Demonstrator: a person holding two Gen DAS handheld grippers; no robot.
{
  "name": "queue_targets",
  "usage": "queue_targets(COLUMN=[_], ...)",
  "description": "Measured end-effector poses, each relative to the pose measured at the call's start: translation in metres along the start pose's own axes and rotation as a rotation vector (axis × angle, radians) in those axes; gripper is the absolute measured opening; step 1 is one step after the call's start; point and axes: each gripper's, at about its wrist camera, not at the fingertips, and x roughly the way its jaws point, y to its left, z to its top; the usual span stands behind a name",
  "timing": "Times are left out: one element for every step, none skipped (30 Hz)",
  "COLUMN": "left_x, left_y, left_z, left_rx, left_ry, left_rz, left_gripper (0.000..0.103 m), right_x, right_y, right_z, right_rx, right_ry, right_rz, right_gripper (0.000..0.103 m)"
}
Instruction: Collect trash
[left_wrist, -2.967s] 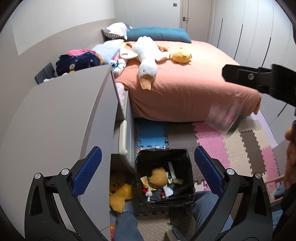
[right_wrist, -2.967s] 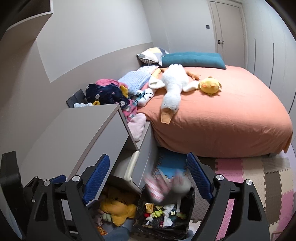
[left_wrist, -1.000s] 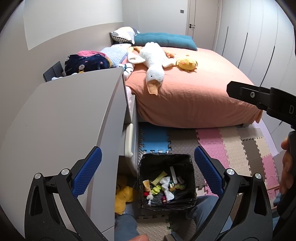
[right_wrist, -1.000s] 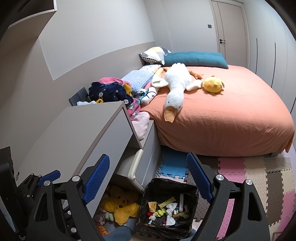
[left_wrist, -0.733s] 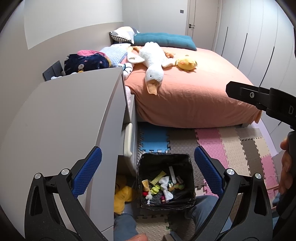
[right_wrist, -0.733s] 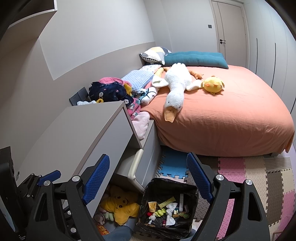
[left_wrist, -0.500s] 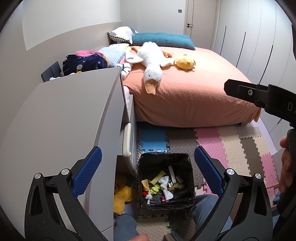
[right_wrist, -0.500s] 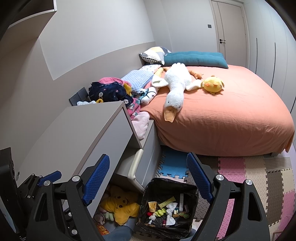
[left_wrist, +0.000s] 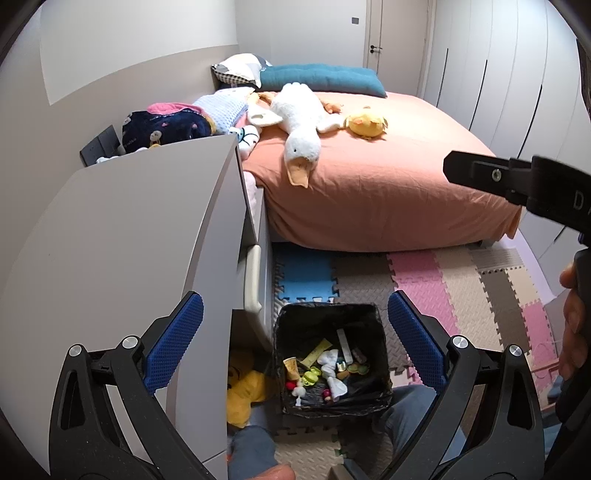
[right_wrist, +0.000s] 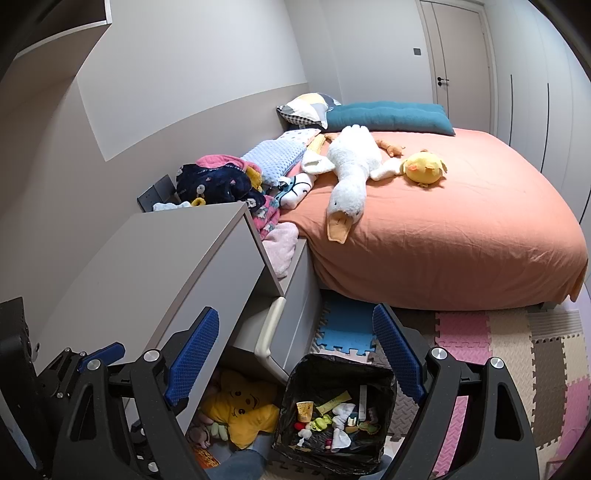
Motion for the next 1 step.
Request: queue_targets(left_x=[0.0005], left_y=[-0.0008], left_z=[-0.0001], left_rx=[0.002], left_ry=[0.002], left_rz=[-0.001], left_gripper=[0.097], right_x=[-0.0001], right_y=[0.0000], right_z=[-0.0003], right_rx=[0.000], right_ry=[0.001], right_rz=[0.000], right_gripper=[0.086])
